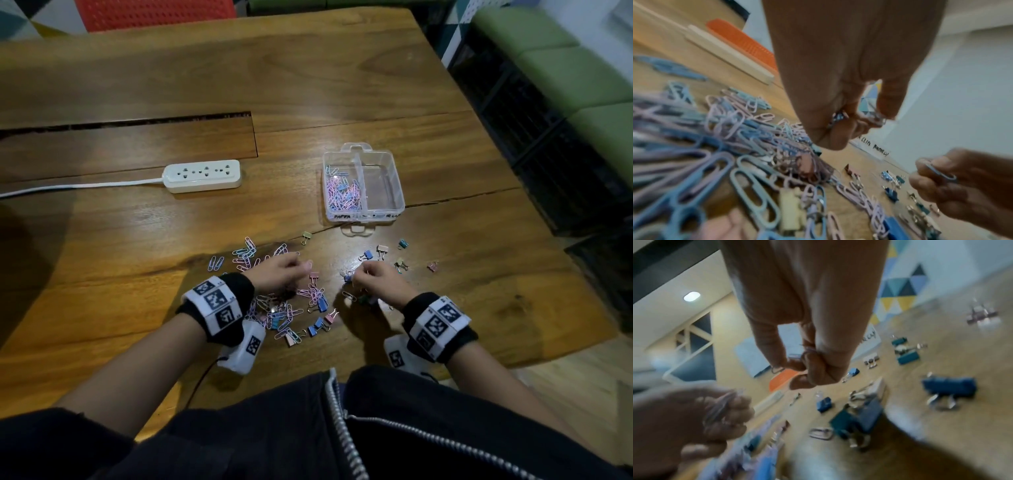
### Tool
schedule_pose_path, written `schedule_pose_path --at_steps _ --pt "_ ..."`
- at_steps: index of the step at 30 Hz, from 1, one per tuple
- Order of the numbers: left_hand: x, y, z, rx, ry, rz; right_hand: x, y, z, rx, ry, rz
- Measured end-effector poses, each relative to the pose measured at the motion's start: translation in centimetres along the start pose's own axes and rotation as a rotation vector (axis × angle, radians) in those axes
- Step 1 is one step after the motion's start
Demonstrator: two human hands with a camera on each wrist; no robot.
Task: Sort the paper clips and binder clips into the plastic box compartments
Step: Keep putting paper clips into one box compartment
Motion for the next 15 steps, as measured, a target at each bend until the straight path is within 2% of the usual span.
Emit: schedule_pose_path --at_steps 2,4,6,8,11,13,15 --pt "0.3 0.3 0.2 0.371 0.05 -0.031 0.0 0.0 0.0 -0.276 -0.038 0.048" --pt "0.5 0.4 0.1 0.622 0.05 -0.038 -0.1 -0.2 0.3 -0.495 -0.036 0.074" --pt "0.6 0.2 0.0 0.757 0.032 -0.012 -0.1 -0.6 0.9 -0.638 -0.026 0.107" --pt "0.7 -0.2 0.1 0.791 0.04 0.002 -0.2 -1.5 1.2 -0.698 -0.046 0.154" --pt "0.8 -0.4 0.6 0.681 0.123 -0.029 -0.5 -2.8 1.0 -0.557 -0.114 0.134" --pt "1.0 -0.4 0.7 0.577 0.145 -0.038 -0.7 -3.4 1.1 -0.317 -0.114 0.052" --pt "1.1 -0.2 0.8 0.536 0.146 -0.052 -1.0 -3.8 1.4 0.021 -0.061 -0.068"
Point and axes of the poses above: each hand's wrist, its own x-axis away from the middle knuckle, its own y-axis out of the back of the hand, z = x × y, the point moved 8 cm from there along -x, towards the middle knuckle, and after that the axes turned 5 degrees about -y, right-handed, at the moved point
